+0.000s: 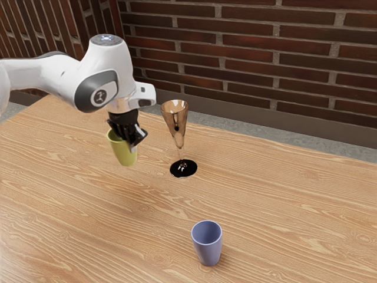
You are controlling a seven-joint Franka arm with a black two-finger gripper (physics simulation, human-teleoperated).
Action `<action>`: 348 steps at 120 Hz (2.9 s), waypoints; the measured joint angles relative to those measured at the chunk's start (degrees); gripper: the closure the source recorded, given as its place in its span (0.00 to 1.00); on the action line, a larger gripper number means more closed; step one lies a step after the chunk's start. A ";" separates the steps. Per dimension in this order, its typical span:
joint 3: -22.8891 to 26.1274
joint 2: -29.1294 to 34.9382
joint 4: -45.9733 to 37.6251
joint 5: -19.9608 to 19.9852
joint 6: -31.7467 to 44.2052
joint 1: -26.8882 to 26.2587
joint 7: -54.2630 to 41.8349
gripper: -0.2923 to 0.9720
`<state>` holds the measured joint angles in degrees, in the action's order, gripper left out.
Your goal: Place the left cup onto the right cup
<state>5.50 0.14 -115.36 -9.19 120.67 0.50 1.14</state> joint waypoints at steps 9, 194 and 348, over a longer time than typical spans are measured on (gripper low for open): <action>3.17 -0.11 1.05 0.14 -1.50 0.19 2.20 0.85; 37.30 -8.06 7.13 0.06 -8.17 3.21 54.35 0.85; 36.81 -10.30 7.32 -3.42 -7.56 3.15 64.07 0.85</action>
<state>42.32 -10.15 -108.03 -12.61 113.11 3.65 65.21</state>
